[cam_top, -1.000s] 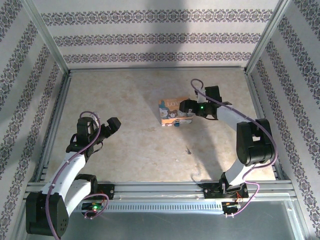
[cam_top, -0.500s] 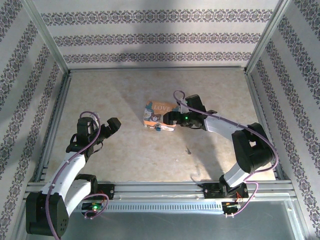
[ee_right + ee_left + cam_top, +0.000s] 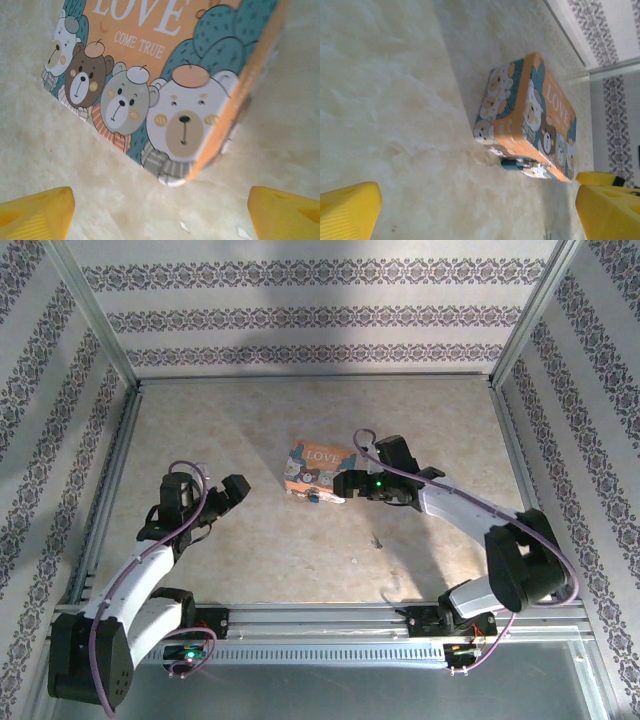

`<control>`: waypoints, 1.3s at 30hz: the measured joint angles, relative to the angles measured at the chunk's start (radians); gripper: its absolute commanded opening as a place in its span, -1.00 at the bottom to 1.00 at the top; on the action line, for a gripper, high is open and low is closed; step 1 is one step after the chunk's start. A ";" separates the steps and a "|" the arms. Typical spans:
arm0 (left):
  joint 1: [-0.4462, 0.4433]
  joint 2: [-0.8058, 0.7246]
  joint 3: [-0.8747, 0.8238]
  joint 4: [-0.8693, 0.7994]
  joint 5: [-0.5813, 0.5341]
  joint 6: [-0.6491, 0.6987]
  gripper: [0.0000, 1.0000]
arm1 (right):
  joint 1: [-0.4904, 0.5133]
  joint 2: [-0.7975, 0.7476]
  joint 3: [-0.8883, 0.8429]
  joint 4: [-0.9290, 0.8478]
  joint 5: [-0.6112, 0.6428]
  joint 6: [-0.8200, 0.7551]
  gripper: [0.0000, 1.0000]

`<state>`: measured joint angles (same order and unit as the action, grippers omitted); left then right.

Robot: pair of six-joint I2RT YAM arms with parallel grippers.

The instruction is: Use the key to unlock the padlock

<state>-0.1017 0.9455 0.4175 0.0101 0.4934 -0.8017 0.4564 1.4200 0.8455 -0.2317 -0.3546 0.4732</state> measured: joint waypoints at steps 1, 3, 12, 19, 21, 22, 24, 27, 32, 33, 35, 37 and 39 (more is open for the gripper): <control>-0.019 0.009 0.000 0.006 0.000 -0.002 1.00 | 0.000 -0.029 0.000 -0.037 0.021 -0.009 0.69; -0.052 0.023 0.000 0.019 0.000 -0.008 1.00 | 0.000 -0.087 0.000 -0.120 0.064 -0.027 0.63; -0.152 0.111 0.021 0.082 -0.036 -0.013 0.98 | 0.000 -0.307 -0.113 -0.387 0.176 -0.052 0.24; -0.154 0.137 0.028 0.111 -0.046 -0.015 0.99 | 0.000 -0.304 -0.229 -0.422 0.169 -0.020 -0.08; -0.154 0.137 0.028 0.111 -0.050 -0.015 0.99 | 0.000 -0.285 -0.241 -0.414 0.156 -0.009 -0.12; -0.154 0.137 0.028 0.111 -0.054 -0.015 0.99 | 0.000 -0.277 -0.248 -0.405 0.151 -0.006 -0.15; -0.154 0.133 0.028 0.111 -0.057 -0.015 0.99 | 0.000 -0.262 -0.259 -0.389 0.144 -0.001 -0.20; -0.154 0.123 0.028 0.110 -0.063 -0.015 0.99 | 0.000 -0.243 -0.277 -0.362 0.134 0.004 -0.25; -0.154 0.116 0.028 0.110 -0.073 -0.015 0.99 | 0.000 -0.209 -0.284 -0.317 0.110 0.019 -0.32; -0.154 0.116 0.028 0.110 -0.076 -0.015 0.99 | 0.000 -0.204 -0.284 -0.309 0.106 0.022 -0.33; -0.154 0.116 0.028 0.110 -0.077 -0.014 1.00 | 0.000 -0.195 -0.284 -0.295 0.099 0.023 -0.35; -0.154 0.116 0.028 0.110 -0.077 -0.015 1.00 | 0.000 -0.187 -0.284 -0.287 0.098 0.023 -0.37; -0.154 0.116 0.028 0.110 -0.079 -0.014 1.00 | 0.000 -0.181 -0.284 -0.282 0.094 0.025 -0.39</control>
<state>-0.2562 1.0618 0.4458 0.1204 0.4149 -0.8162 0.4561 1.2392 0.5613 -0.5133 -0.2604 0.4984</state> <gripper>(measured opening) 0.997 0.312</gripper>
